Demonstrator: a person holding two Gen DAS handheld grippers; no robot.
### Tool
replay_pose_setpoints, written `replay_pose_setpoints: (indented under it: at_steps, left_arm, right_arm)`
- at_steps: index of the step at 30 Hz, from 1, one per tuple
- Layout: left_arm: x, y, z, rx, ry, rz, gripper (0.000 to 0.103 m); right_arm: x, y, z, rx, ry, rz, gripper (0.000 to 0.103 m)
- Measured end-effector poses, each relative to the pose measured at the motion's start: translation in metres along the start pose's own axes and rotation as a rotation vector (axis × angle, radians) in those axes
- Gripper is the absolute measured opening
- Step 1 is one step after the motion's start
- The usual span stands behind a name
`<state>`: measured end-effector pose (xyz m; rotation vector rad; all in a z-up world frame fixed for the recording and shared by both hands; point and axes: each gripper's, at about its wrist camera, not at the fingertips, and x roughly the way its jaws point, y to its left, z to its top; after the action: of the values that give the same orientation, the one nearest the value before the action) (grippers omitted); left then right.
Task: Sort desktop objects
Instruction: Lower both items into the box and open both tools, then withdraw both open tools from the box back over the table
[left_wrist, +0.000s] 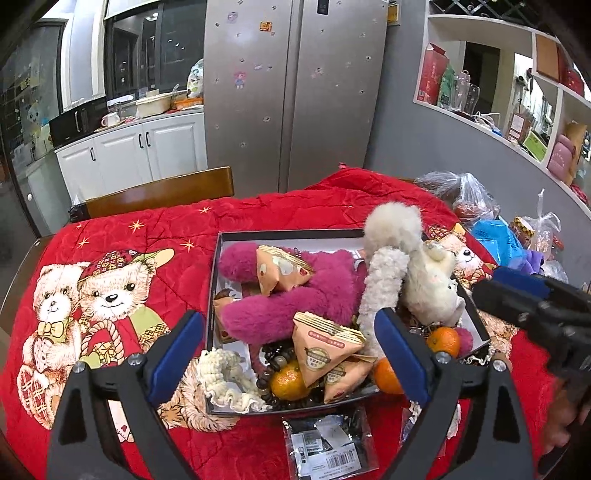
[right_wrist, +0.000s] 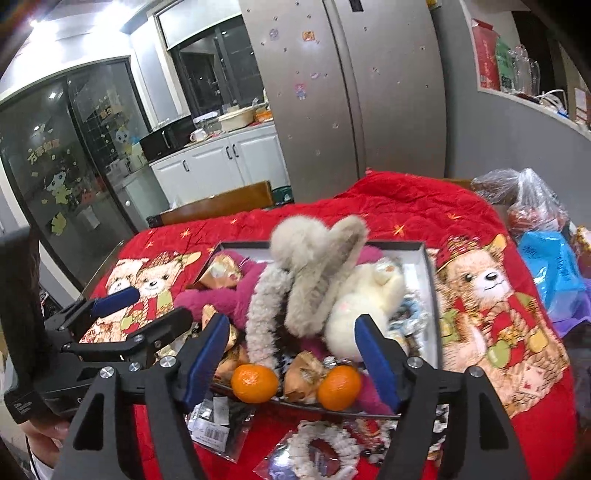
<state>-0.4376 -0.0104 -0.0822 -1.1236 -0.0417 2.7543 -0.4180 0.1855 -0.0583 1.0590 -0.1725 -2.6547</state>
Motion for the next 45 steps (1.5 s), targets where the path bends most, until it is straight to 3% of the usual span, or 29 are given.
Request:
replay_pose_setpoints:
  at_steps: [4, 8, 12, 17, 22, 25, 28, 31, 38, 45]
  left_arm:
    - [-0.002, 0.003, 0.001, -0.015, -0.004, -0.004, 0.095]
    - [-0.006, 0.006, 0.003, -0.029, -0.01, -0.009, 0.095]
    - [-0.015, 0.005, 0.005, -0.031, -0.018, -0.012, 0.095]
    - [-0.042, -0.004, 0.006, -0.026, -0.039, -0.061, 0.095]
    - [-0.073, -0.019, -0.008, -0.008, -0.045, -0.048, 0.098]
    - [-0.09, -0.031, -0.021, 0.005, -0.048, -0.042, 0.098]
    - [-0.112, -0.044, -0.04, 0.007, -0.086, 0.038, 0.098]
    - [-0.128, -0.058, -0.062, 0.044, -0.111, 0.055, 0.098]
    - [-0.133, -0.08, -0.105, 0.075, -0.055, 0.029, 0.098]
    - [-0.114, -0.083, -0.121, 0.053, 0.006, 0.019, 0.098]
  right_arm:
    - [-0.013, -0.009, 0.007, -0.022, 0.004, -0.001, 0.073]
    - [-0.036, -0.014, 0.011, -0.069, -0.04, -0.065, 0.075]
    - [-0.055, -0.02, 0.014, -0.043, -0.076, -0.033, 0.076]
    - [-0.075, -0.017, 0.015, -0.05, -0.101, -0.048, 0.076]
    - [-0.098, -0.01, 0.008, -0.062, -0.116, -0.103, 0.077]
    - [-0.115, -0.01, -0.005, -0.073, -0.138, -0.128, 0.08]
    - [-0.128, -0.015, -0.026, -0.039, -0.16, -0.136, 0.08]
    - [-0.134, -0.024, -0.052, 0.009, -0.16, -0.123, 0.08]
    - [-0.135, -0.045, -0.089, 0.097, -0.118, -0.124, 0.08]
    - [-0.125, -0.066, -0.109, 0.16, -0.068, -0.165, 0.081]
